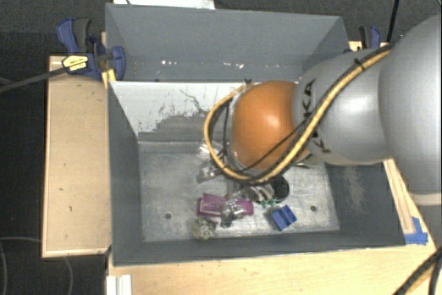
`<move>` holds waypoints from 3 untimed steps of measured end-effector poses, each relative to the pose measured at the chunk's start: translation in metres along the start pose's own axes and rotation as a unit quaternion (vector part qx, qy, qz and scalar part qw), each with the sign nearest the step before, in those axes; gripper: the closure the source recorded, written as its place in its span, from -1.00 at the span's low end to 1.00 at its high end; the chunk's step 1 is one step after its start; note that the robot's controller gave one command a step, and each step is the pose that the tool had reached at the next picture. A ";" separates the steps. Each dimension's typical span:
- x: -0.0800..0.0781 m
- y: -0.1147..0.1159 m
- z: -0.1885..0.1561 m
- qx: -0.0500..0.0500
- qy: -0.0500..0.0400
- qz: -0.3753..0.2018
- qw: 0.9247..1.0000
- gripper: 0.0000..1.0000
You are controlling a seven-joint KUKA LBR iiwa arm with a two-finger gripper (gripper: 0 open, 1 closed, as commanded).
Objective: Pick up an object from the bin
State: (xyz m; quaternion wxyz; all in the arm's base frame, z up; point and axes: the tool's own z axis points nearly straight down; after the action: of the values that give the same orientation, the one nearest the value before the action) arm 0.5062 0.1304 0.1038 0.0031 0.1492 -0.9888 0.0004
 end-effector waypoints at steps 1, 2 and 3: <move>-0.003 0.001 -0.003 -0.001 -0.004 0.003 1.000 1.00; 0.003 0.007 -0.109 0.000 -0.007 0.026 1.000 1.00; 0.004 0.007 -0.105 0.000 -0.004 0.027 1.000 -1.00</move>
Offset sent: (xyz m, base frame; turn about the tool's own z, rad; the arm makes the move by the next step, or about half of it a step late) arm 0.0000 0.0000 0.0000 0.0000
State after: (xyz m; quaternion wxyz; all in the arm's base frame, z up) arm 0.5006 0.1359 0.2087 -0.0008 0.1226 -0.9924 -0.0004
